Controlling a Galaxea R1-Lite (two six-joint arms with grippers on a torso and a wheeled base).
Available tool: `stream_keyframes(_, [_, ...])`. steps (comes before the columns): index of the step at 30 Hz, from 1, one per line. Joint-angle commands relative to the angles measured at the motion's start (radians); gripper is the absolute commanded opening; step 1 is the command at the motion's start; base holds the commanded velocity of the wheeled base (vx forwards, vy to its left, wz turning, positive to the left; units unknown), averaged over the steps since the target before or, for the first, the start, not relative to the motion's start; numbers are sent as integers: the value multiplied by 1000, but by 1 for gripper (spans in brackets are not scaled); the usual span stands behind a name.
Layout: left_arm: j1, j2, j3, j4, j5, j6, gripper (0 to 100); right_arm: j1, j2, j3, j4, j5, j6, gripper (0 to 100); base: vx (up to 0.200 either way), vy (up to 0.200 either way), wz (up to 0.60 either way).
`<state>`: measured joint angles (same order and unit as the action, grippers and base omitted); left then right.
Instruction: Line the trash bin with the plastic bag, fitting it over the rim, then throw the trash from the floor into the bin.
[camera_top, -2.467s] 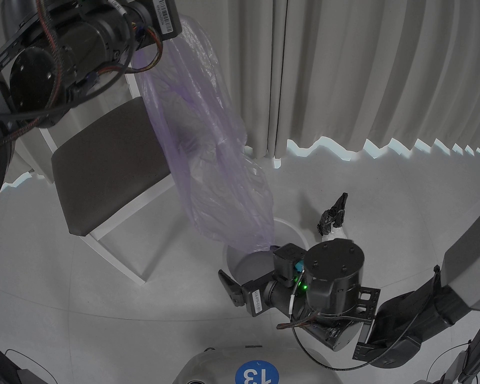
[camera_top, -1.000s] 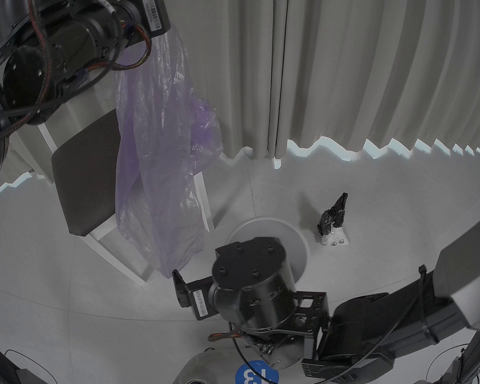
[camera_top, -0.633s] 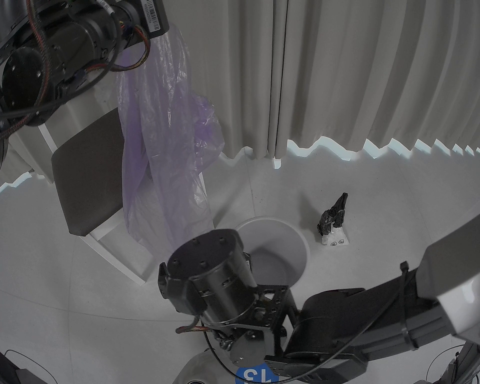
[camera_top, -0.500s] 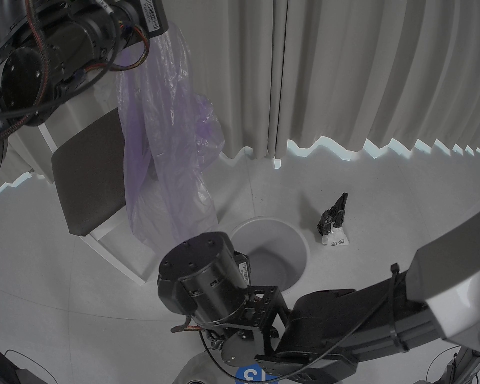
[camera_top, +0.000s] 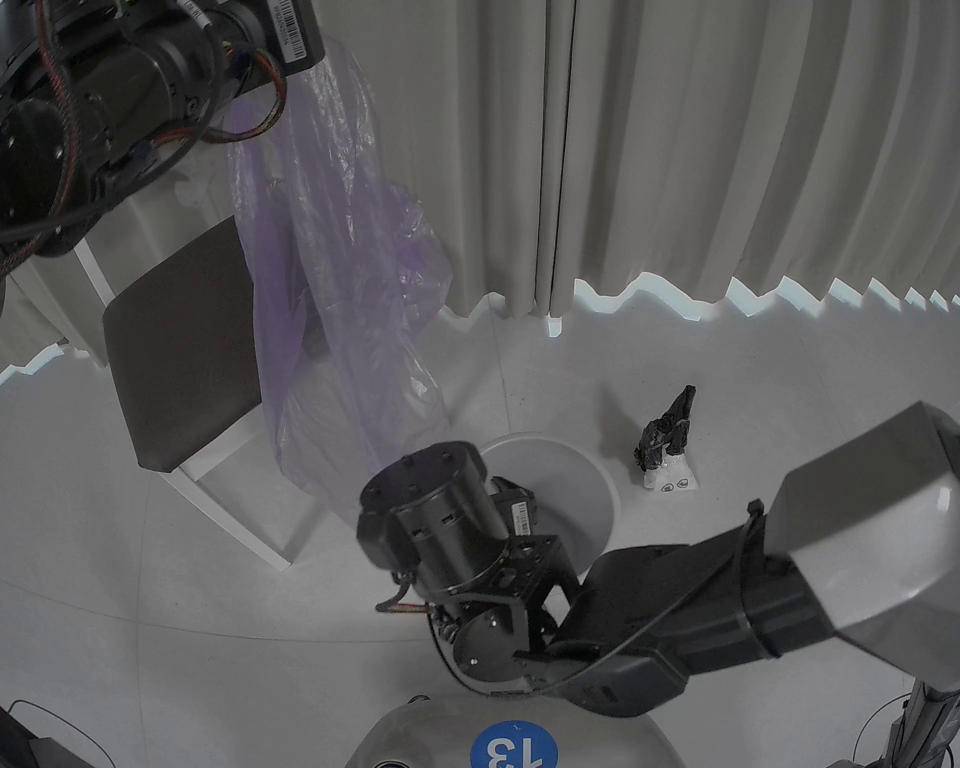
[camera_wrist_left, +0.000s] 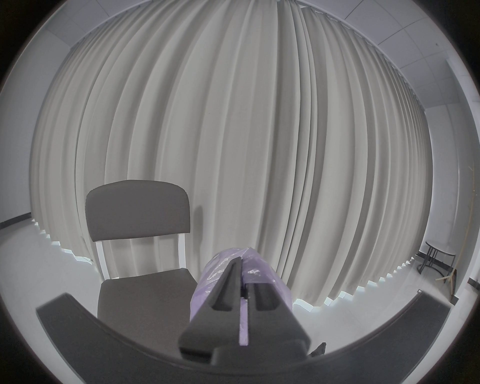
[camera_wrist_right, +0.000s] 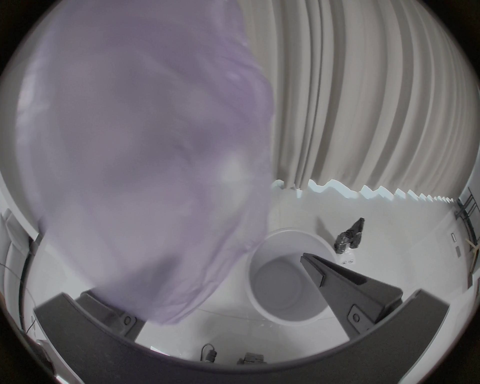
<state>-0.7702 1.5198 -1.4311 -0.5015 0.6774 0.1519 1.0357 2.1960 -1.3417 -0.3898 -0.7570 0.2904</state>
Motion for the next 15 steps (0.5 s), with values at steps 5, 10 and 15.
stream_keyframes(5, [2, -10, 6, 0, 1, 0, 0, -20, -41, 39, 0, -4, -1, 100, 0, 0, 0])
stream_keyframes(10, [12, -13, 6, 3, 2, 0, 0, -26, -97, 96, 0, -4, -1, 100, 0, 0, 0])
stream_keyframes(15, [26, -15, 6, 3, 2, 3, 0, -48, -153, 151, -1, -4, -1, 100, 0, 0, 0])
